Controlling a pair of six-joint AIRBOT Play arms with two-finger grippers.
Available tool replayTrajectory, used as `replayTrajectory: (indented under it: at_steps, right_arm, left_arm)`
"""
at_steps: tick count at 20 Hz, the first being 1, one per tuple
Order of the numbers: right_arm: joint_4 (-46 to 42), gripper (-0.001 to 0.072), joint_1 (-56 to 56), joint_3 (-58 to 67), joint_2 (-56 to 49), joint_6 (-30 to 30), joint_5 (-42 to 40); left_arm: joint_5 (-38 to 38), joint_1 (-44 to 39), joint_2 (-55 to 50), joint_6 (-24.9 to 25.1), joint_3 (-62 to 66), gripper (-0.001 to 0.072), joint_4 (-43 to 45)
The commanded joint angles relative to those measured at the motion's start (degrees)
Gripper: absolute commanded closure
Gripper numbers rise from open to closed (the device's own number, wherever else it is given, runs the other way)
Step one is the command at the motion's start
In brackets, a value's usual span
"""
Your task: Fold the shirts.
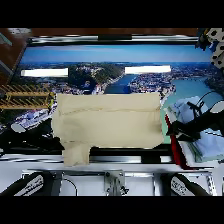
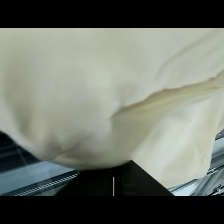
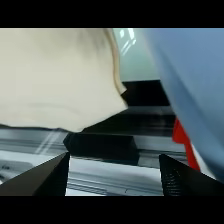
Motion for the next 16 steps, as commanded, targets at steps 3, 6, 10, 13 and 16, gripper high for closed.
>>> replayTrajectory:
  at_steps: [3, 6, 10, 13, 16]
  right_arm:
    - [2.93, 0.0034, 0.22, -7.23, -3.98, -0.09, -5.07]
    - [3.34, 0.0091, 3.72, -8.33, -5.09, 0.94, -10.16]
    - [2.93, 0.009, 8.5, -8.33, -7.28, 3.96, -15.56]
    - [2.89, 0.0238, 10.45, -8.33, -10.01, 4.37, -15.74]
    - [2.95, 0.0647, 11.15, -8.24, -8.94, 4.35, -15.5]
  left_arm:
    - [-3.61, 1.68, 1.01, 1.49, 3.32, 0.0671, -0.26]
    - [-3.72, 1.68, 1.03, 1.44, 4.94, 0.0671, -0.26]
    - [-4.68, 1.68, 1.05, 1.46, 5.84, 0.0671, -0.24]
    - [-4.68, 1.68, 1.14, 1.46, 5.81, 0.0671, -0.26]
    - [-4.68, 1.68, 1.49, 1.73, 6.27, 0.0671, -0.26]
